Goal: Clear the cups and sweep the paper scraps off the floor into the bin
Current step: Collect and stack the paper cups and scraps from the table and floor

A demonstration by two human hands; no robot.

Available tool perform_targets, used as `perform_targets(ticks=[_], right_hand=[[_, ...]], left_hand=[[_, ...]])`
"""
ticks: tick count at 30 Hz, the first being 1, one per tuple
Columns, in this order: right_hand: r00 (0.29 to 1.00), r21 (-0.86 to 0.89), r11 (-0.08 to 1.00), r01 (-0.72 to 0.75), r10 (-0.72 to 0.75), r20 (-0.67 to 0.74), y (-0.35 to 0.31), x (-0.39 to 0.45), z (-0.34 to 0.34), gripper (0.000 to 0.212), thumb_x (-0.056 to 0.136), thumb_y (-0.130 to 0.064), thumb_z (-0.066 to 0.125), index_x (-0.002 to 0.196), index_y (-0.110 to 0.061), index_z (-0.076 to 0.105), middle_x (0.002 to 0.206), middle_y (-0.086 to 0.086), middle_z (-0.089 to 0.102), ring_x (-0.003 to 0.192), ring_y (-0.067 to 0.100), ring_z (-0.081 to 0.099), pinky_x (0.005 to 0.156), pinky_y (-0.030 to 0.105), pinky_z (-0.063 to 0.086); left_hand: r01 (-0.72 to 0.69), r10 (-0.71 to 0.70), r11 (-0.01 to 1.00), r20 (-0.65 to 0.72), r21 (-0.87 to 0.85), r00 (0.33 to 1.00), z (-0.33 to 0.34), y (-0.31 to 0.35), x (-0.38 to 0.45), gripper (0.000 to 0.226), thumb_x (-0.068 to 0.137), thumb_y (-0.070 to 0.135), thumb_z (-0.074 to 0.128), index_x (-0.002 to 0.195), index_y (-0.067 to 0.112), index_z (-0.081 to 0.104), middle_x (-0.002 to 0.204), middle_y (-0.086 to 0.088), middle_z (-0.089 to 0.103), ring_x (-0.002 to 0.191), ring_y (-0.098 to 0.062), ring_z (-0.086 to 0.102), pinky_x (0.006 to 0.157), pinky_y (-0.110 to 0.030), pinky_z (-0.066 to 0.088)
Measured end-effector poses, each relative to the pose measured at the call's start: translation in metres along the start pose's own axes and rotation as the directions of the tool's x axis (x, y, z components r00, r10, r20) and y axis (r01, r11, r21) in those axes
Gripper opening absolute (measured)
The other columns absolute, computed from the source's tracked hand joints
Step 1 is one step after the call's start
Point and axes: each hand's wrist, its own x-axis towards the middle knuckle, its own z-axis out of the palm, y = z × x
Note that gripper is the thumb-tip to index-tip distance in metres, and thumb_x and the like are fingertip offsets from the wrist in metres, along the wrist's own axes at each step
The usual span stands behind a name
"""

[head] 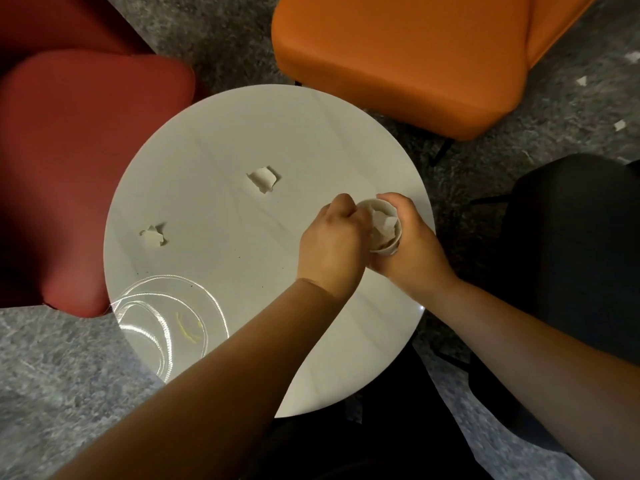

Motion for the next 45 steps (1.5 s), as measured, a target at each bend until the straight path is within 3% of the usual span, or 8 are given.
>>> perform_targets(ticks=[5,10,17,22,30,35,40,45], right_hand=[[1.0,0.039,0.999,0.009,-0.009,-0.003,-0.002,0.001,-0.003,0.068,0.067,-0.014,0.082,0.117,-0.043,0.045,0.113,-0.019,0.057,0.103,0.006,0.06,0.082,0.033,0.057],[1.0,0.026,0.999,0.022,-0.022,-0.003,-0.003,-0.004,-0.004,0.071,0.066,-0.019,0.086,0.119,-0.041,0.044,0.115,-0.016,0.058,0.104,0.003,0.06,0.082,0.021,0.054],[0.999,-0.025,0.999,0.046,-0.046,-0.026,-0.003,0.002,-0.005,0.075,0.062,-0.022,0.089,0.116,-0.042,0.042,0.116,-0.016,0.056,0.107,0.001,0.055,0.084,0.015,0.048],[0.998,-0.034,0.999,0.025,-0.027,-0.052,0.006,0.004,-0.005,0.08,0.062,-0.023,0.088,0.128,-0.03,0.044,0.121,-0.009,0.056,0.11,0.006,0.055,0.086,0.017,0.047],[0.997,-0.044,0.999,0.031,-0.034,-0.075,0.008,0.006,-0.004,0.08,0.062,-0.026,0.088,0.129,-0.029,0.044,0.121,-0.011,0.056,0.109,0.003,0.056,0.088,0.019,0.048],[0.997,-0.058,0.998,0.034,-0.038,-0.068,0.007,0.005,-0.003,0.081,0.061,-0.027,0.087,0.129,-0.029,0.044,0.12,-0.013,0.055,0.109,0.0,0.055,0.088,0.015,0.047],[0.998,-0.038,0.999,0.028,-0.03,-0.062,0.005,0.006,-0.004,0.08,0.061,-0.028,0.086,0.129,-0.031,0.043,0.121,-0.012,0.056,0.109,0.003,0.056,0.091,0.027,0.051],[0.998,-0.039,0.999,0.021,-0.023,-0.054,0.003,0.006,-0.003,0.079,0.062,-0.025,0.087,0.129,-0.032,0.043,0.12,-0.011,0.056,0.109,0.003,0.056,0.09,0.027,0.051]], left_hand=[[-0.081,0.069,0.994,0.151,0.075,0.986,-0.001,0.004,0.014,0.01,0.094,0.017,0.049,0.098,0.013,0.058,0.095,-0.003,0.056,0.082,-0.025,0.053,0.058,-0.023,0.036],[-0.223,0.235,0.972,0.261,-0.076,0.936,-0.013,-0.009,0.013,0.019,0.095,0.008,0.055,0.104,0.008,0.071,0.113,-0.013,0.06,0.102,-0.029,0.055,0.081,-0.03,0.043],[0.135,-0.116,0.906,0.073,-0.401,0.991,-0.029,-0.035,0.01,0.029,0.086,0.007,0.072,0.114,0.017,0.072,0.108,0.001,0.061,0.078,-0.005,0.06,0.074,-0.005,0.047],[0.424,-0.402,0.872,0.136,-0.243,0.905,0.002,-0.076,0.008,0.023,0.09,0.018,0.069,0.113,0.017,0.07,0.113,-0.002,0.063,0.076,-0.003,0.055,0.067,0.006,0.034],[0.395,-0.355,0.912,0.272,-0.108,0.894,0.047,-0.084,0.016,0.033,0.086,0.026,0.071,0.117,0.018,0.065,0.12,-0.003,0.05,0.096,-0.023,0.061,0.086,-0.031,0.051],[0.372,-0.353,0.927,0.231,-0.041,0.906,0.056,-0.088,0.015,0.02,0.088,0.025,0.068,0.104,0.013,0.066,0.112,-0.005,0.053,0.094,-0.023,0.057,0.079,-0.03,0.049],[0.39,-0.367,0.918,0.223,-0.07,0.903,0.056,-0.087,0.014,0.007,0.091,0.022,0.064,0.091,0.015,0.062,0.093,-0.001,0.059,0.084,-0.024,0.058,0.07,-0.028,0.046],[0.514,-0.473,0.811,0.205,-0.28,0.857,0.045,-0.083,0.012,0.006,0.091,0.023,0.066,0.091,0.017,0.064,0.083,0.004,0.064,0.079,-0.017,0.062,0.066,-0.016,0.048]])
